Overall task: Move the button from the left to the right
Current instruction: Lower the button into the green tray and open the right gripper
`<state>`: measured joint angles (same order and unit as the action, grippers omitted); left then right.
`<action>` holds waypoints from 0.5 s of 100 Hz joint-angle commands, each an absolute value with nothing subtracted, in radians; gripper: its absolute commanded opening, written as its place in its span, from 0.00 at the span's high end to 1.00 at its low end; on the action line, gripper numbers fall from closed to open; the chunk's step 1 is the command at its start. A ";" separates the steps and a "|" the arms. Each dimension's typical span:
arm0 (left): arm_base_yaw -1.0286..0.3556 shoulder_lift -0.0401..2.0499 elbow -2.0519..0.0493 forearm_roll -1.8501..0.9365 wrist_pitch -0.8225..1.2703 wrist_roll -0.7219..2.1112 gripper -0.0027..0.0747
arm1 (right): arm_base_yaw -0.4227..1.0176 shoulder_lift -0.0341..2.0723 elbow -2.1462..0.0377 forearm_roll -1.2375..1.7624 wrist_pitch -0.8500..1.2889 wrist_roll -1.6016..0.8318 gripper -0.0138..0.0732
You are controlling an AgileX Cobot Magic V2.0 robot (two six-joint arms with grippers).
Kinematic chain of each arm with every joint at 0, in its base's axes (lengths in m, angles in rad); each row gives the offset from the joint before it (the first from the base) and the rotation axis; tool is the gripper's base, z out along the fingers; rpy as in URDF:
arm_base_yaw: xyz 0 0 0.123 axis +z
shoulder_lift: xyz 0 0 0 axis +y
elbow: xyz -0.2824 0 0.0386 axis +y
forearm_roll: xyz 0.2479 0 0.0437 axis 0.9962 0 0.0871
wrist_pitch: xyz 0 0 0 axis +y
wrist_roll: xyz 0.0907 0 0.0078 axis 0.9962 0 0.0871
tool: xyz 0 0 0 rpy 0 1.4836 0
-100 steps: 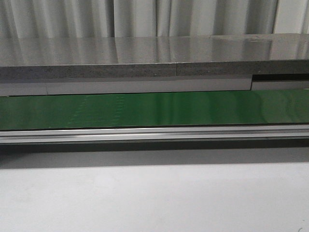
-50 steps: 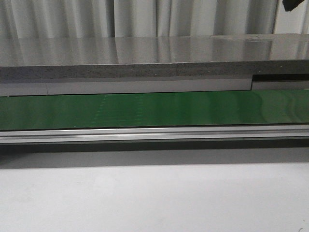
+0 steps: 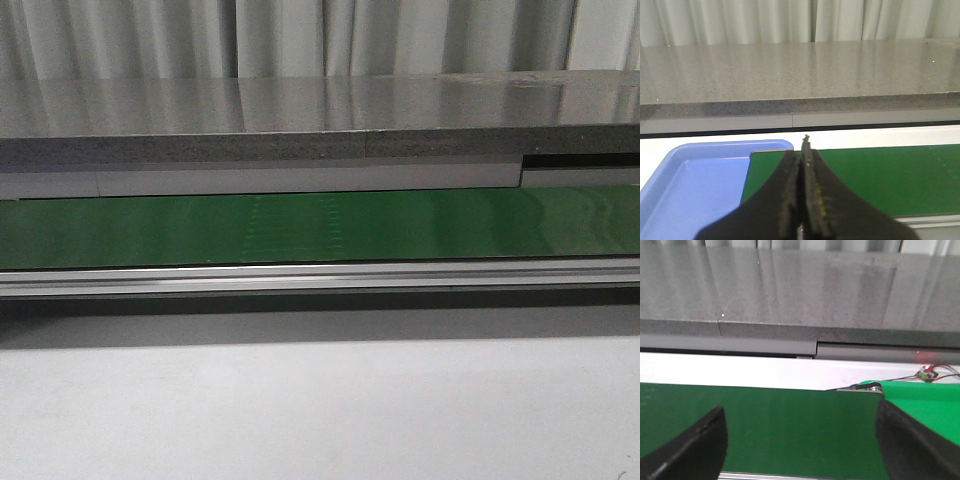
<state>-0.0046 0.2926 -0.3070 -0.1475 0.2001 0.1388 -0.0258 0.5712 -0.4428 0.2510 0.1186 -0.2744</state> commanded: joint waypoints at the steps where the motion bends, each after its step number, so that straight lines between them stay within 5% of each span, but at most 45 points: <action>1: -0.011 0.298 -0.334 -0.159 0.117 0.136 0.99 | -0.028 0.440 -0.395 0.260 0.027 -0.280 0.15; 34: -0.011 0.298 -0.334 -0.159 0.117 0.136 0.99 | -0.028 0.203 -0.278 0.259 0.124 -0.280 0.16; 50: -0.011 0.298 -0.334 -0.159 0.117 0.136 0.99 | -0.028 0.203 -0.278 0.259 0.122 -0.280 0.34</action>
<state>-0.0046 0.2926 -0.3070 -0.1475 0.2001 0.1388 -0.0258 0.1952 -0.2509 0.2510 0.1931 -0.2744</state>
